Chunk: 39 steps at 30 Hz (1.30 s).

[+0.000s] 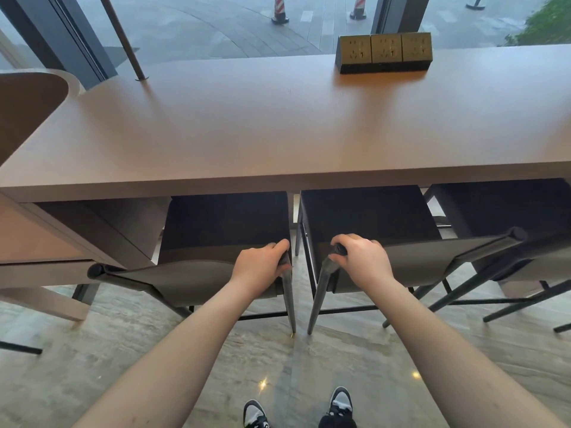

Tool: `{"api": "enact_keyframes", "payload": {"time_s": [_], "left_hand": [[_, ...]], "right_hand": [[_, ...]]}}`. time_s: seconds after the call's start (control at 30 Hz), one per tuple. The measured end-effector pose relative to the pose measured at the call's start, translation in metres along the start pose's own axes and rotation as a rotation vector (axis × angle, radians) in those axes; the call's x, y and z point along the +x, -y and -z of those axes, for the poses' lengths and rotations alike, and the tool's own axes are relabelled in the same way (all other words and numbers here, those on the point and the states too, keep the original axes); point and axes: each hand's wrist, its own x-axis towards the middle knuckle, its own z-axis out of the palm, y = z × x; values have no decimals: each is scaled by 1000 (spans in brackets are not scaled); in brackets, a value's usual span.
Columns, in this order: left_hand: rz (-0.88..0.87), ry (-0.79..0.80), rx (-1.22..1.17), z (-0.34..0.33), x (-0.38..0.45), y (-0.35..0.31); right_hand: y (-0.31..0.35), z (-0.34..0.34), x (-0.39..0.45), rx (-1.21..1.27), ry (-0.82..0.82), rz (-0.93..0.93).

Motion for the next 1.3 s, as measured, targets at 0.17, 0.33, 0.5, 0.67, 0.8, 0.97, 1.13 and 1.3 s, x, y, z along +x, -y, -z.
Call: {"api": "enact_keyframes", "payload": {"time_s": [0.17, 0.33, 0.5, 0.67, 0.8, 0.97, 1.13, 1.3], "left_hand": [[-40, 49, -24, 3, 3, 7], [-64, 58, 2, 4, -6, 18], [-53, 43, 15, 5, -13, 20], [-14, 32, 5, 4, -13, 15], [4, 40, 16, 5, -7, 9], [18, 52, 8, 6, -6, 8], [33, 54, 0, 7, -7, 6], [37, 50, -12, 8, -8, 4]], "right_hand": [[-2, 0, 0, -2, 13, 15], [-5, -2, -1, -8, -15, 56], [-5, -7, -3, -52, -69, 78], [-3, -9, -4, -78, -104, 61], [-1, -9, -5, -75, -92, 43], [1, -8, -6, -62, -90, 30], [2, -6, -7, -70, -73, 22], [5, -6, -9, -94, -51, 17]]}}
